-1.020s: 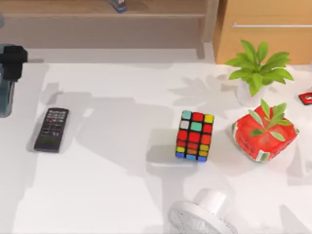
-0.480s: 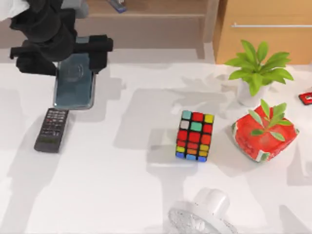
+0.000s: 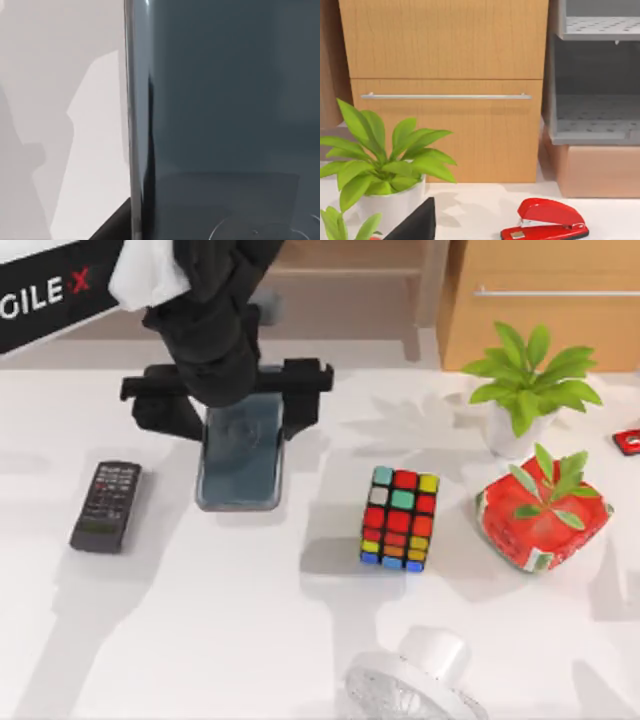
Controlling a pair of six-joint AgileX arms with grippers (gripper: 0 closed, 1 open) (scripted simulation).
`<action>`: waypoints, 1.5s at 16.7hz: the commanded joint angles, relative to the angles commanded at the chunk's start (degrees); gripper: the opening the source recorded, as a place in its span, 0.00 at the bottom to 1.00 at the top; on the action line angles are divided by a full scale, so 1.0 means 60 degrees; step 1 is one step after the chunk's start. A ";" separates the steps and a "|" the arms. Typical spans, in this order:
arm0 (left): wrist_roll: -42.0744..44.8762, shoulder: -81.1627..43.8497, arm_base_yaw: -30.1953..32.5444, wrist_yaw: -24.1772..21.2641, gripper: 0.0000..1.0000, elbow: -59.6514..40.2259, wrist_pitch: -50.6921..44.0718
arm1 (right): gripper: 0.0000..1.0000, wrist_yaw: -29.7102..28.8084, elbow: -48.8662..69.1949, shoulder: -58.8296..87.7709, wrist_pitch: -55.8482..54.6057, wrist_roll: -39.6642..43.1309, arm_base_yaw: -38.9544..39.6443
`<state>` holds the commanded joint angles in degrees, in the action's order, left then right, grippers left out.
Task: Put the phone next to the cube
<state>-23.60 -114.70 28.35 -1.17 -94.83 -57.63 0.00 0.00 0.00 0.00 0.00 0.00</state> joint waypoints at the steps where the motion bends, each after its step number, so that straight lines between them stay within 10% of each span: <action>1: -0.0194 -0.0152 0.0160 0.0042 0.00 -0.0022 -0.0166 | 1.00 0.0000 0.0000 0.0000 0.0000 0.0000 0.0000; 25: -0.0174 -0.0475 0.0693 0.0844 0.00 0.0274 -0.1332 | 1.00 0.0000 0.0000 0.0000 0.0000 0.0000 0.0000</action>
<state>-24.64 -117.55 32.50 3.90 -93.19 -65.62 0.00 0.00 0.00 0.00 0.00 0.00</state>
